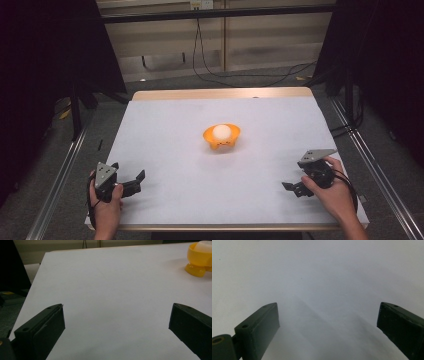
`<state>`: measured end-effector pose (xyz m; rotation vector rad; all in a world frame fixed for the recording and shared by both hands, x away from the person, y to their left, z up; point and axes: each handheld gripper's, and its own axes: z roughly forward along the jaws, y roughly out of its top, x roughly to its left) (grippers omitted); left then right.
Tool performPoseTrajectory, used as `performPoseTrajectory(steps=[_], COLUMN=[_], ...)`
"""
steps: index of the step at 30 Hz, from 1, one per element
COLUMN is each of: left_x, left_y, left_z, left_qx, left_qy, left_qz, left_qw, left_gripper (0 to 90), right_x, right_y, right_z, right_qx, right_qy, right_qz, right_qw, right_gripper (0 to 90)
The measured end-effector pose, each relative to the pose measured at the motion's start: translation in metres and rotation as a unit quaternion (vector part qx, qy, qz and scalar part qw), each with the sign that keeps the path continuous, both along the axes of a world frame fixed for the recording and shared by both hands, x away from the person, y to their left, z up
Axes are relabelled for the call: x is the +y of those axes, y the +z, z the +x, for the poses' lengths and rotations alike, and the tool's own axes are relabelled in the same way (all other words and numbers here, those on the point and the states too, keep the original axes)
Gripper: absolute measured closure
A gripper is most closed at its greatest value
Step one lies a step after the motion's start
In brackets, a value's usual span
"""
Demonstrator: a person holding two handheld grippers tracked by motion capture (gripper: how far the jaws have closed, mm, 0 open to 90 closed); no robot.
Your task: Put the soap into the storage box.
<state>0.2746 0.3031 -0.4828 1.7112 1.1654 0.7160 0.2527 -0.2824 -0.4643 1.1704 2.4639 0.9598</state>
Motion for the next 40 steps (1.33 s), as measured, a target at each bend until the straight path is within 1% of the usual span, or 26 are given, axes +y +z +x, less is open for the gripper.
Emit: performPoseTrajectory(steps=[2, 3, 6, 11, 18, 19, 24, 26, 30, 34, 37, 40], left_x=[0.000, 0.000, 0.001, 0.001, 0.001, 0.001, 0.001, 0.001, 0.001, 0.002, 0.002, 0.002], left_y=[0.000, 0.000, 0.000, 0.000, 0.000, 0.000, 0.000, 0.000, 0.000, 0.000, 0.000, 0.000], left_z=[0.000, 0.000, 0.000, 0.000, 0.000, 0.000, 0.000, 0.000, -0.001, 0.000, 0.000, 0.000], left_qx=[0.001, 0.002, 0.002, 0.001, -0.001, -0.002, -0.002, -0.003, -0.003, -0.002, -0.001, 0.000], left_qy=[0.001, 0.001, 0.001, 0.003, 0.001, 0.002, 0.004, 0.006, 0.009, 0.009, 0.011, 0.013], left_qz=[0.000, -0.001, 0.000, -0.001, 0.000, -0.003, -0.008, -0.010, -0.011, -0.010, -0.010, -0.011], left_qw=[1.0000, 1.0000, 1.0000, 1.0000, 1.0000, 1.0000, 1.0000, 0.9999, 0.9999, 0.9999, 0.9999, 0.9998], left_gripper=[0.0, 0.1, 0.1, 0.0, 0.0, 0.0, 0.0, 0.0, 0.0, 0.0, 0.0, 0.0], right_x=[-0.005, -0.008, -0.017, -0.034, -0.057, -0.060, -0.074, -0.079, -0.089, -0.094, -0.095, -0.094], right_y=[0.000, 0.001, 0.001, 0.000, -0.002, -0.003, -0.006, -0.008, -0.010, -0.014, -0.017, -0.015], right_z=[-0.005, -0.007, -0.012, -0.020, -0.032, -0.033, -0.042, -0.044, -0.049, -0.053, -0.053, -0.054], right_qx=[-0.003, -0.009, -0.014, -0.017, -0.026, -0.029, -0.035, -0.041, -0.050, -0.055, -0.054, -0.061], right_qy=[-0.003, -0.003, -0.009, -0.027, -0.056, -0.058, -0.068, -0.073, -0.086, -0.084, -0.084, -0.081], right_qz=[0.009, 0.011, 0.017, 0.026, 0.036, 0.036, 0.050, 0.052, 0.060, 0.080, 0.080, 0.086], right_qw=[0.9999, 0.9999, 0.9997, 0.9991, 0.9975, 0.9973, 0.9958, 0.9952, 0.9932, 0.9917, 0.9918, 0.9911], right_gripper=[3.7, 3.7, 3.6, 3.6, 3.5, 3.5, 3.3, 3.2, 3.1, 2.8, 2.8, 2.7])
